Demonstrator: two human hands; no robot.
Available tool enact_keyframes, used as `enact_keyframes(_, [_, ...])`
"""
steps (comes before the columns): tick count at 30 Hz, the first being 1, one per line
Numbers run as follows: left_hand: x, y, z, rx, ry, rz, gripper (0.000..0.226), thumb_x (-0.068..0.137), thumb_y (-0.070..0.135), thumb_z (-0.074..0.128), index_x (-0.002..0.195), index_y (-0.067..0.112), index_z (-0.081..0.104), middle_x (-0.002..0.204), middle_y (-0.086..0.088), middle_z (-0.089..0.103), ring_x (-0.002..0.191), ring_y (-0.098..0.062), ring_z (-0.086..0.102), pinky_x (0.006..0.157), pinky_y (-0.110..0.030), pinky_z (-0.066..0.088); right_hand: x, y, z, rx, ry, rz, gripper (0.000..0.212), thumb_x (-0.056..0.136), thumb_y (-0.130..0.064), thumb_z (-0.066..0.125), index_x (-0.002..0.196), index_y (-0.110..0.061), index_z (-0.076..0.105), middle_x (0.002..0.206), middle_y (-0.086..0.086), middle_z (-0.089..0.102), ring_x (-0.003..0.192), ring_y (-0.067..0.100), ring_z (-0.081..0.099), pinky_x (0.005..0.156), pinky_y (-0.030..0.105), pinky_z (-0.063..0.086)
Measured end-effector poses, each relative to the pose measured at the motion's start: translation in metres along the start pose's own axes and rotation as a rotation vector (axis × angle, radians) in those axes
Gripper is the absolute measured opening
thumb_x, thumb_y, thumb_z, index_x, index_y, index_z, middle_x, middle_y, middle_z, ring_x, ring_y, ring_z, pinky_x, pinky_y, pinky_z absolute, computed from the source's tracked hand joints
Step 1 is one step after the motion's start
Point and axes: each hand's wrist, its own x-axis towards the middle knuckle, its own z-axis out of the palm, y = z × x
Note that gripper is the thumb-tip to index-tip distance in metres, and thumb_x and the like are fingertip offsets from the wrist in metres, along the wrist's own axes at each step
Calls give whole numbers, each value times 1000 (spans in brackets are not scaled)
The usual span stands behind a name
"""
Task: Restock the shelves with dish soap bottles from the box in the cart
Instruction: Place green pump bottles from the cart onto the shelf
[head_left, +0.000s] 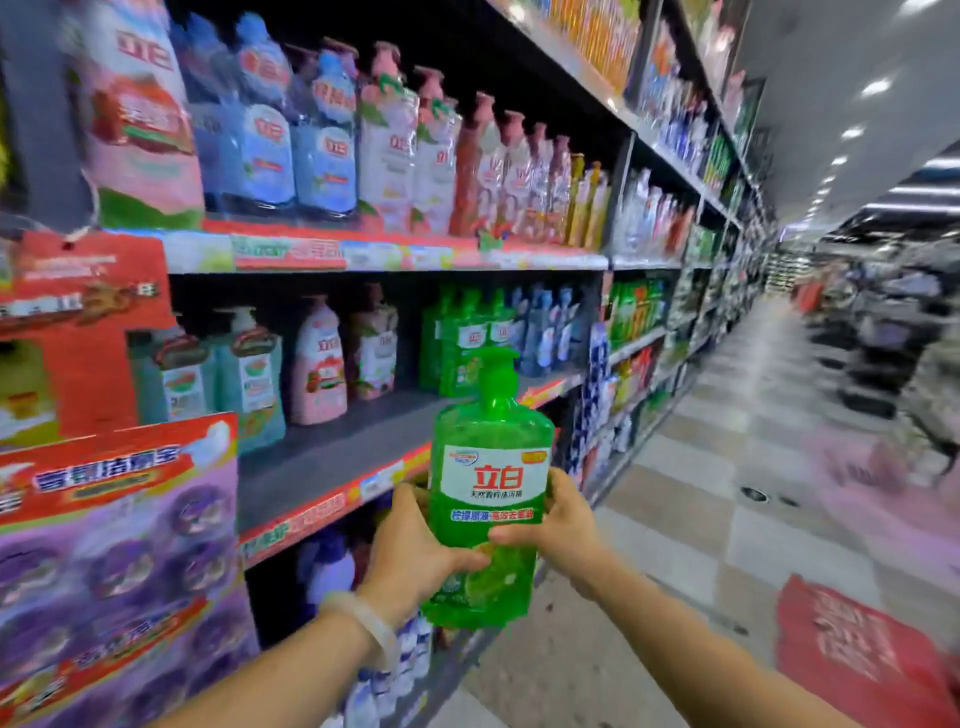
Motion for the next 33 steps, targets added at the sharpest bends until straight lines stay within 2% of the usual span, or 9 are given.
enact_keyframes(4, [85, 15, 44, -1, -10, 47, 78, 40, 21, 94, 96, 24, 40, 98, 5, 58, 98, -17, 59, 85, -33, 48, 84, 9, -34, 25, 70, -21, 74, 56, 12, 82, 117, -9, 46, 108, 8, 67, 97, 20, 67, 79, 32, 58])
enact_keyframes(8, [152, 25, 87, 34, -47, 61, 77, 47, 24, 93, 102, 21, 40, 96, 8, 56, 93, -15, 57, 75, -29, 46, 154, 26, -67, 27, 95, -25, 71, 59, 11, 81, 117, -11, 47, 99, -3, 65, 90, 9, 65, 69, 20, 57])
enact_keyframes(13, [243, 24, 144, 73, 28, 44, 75, 46, 28, 93, 101, 22, 41, 101, 4, 61, 99, -19, 61, 80, -32, 50, 259, 46, -104, 10, 33, -67, 66, 62, 8, 81, 117, -11, 48, 100, -5, 65, 93, 6, 66, 67, 14, 55])
enact_keyframes(14, [263, 24, 156, 74, 60, 40, 76, 47, 28, 93, 102, 22, 41, 101, 4, 62, 100, -19, 61, 81, -32, 50, 284, 50, -111, 5, 4, -78, 65, 63, 9, 80, 116, -11, 49, 100, -4, 66, 93, 6, 66, 70, 16, 56])
enact_keyframes(17, [319, 24, 187, 57, 171, 29, 77, 49, 25, 92, 106, 21, 42, 98, 5, 59, 102, -20, 61, 80, -28, 47, 362, 65, -128, -4, -81, -108, 73, 61, 5, 83, 123, -9, 47, 110, 6, 67, 104, 18, 66, 88, 39, 56])
enact_keyframes(18, [337, 26, 197, 49, 202, 20, 77, 49, 23, 92, 107, 19, 42, 98, 5, 58, 101, -20, 60, 78, -27, 46, 386, 67, -132, -10, -114, -119, 73, 61, 4, 83, 123, -9, 47, 111, 5, 67, 103, 17, 66, 89, 40, 55])
enact_keyframes(24, [432, 29, 235, 61, 424, -53, 80, 49, 21, 92, 114, 13, 45, 108, -2, 62, 103, -23, 60, 82, -30, 48, 515, 69, -143, -17, -302, -199, 62, 64, 12, 78, 115, -7, 46, 95, -10, 60, 87, -1, 60, 70, 9, 51])
enact_keyframes(27, [468, 18, 244, 93, 511, -100, 81, 48, 21, 93, 112, 14, 44, 110, -4, 64, 103, -25, 62, 84, -36, 51, 564, 80, -135, -26, -397, -213, 60, 65, 12, 77, 109, -14, 45, 96, -10, 62, 85, -5, 62, 68, 10, 51])
enact_keyframes(33, [521, -3, 267, 101, 579, -138, 78, 50, 19, 92, 111, 13, 44, 94, 6, 55, 91, -17, 56, 76, -29, 45, 636, 108, -124, -48, -473, -245, 64, 62, 10, 80, 99, -29, 45, 96, -13, 62, 87, -5, 61, 75, 16, 53])
